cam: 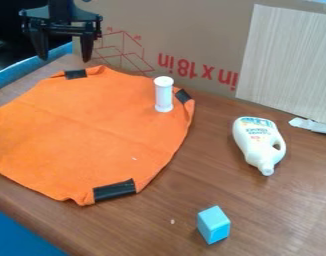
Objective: Fold the cloth from bottom left to top right
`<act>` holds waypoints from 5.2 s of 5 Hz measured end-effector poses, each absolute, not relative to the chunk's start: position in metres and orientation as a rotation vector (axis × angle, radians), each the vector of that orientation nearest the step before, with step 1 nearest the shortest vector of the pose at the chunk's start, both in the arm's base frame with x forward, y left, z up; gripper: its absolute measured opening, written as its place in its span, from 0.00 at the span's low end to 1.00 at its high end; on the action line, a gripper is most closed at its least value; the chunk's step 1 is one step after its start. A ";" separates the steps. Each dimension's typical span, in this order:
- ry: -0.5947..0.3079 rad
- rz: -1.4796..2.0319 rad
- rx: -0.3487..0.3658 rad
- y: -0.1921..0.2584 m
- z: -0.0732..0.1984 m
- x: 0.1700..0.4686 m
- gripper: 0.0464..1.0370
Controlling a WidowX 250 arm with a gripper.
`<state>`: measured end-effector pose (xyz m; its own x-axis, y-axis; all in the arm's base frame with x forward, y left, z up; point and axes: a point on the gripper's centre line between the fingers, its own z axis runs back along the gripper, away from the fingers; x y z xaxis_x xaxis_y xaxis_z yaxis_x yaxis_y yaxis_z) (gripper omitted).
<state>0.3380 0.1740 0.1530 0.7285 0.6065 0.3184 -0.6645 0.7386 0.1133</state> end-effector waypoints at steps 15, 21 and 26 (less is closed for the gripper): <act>-0.223 0.849 0.134 0.250 0.081 0.200 0.96; -0.175 0.882 0.161 0.235 0.055 0.213 0.16; -0.174 0.885 0.013 0.160 0.140 0.310 0.02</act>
<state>0.3099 0.1603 0.1397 0.6200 0.7688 0.1566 -0.7709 0.6340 -0.0610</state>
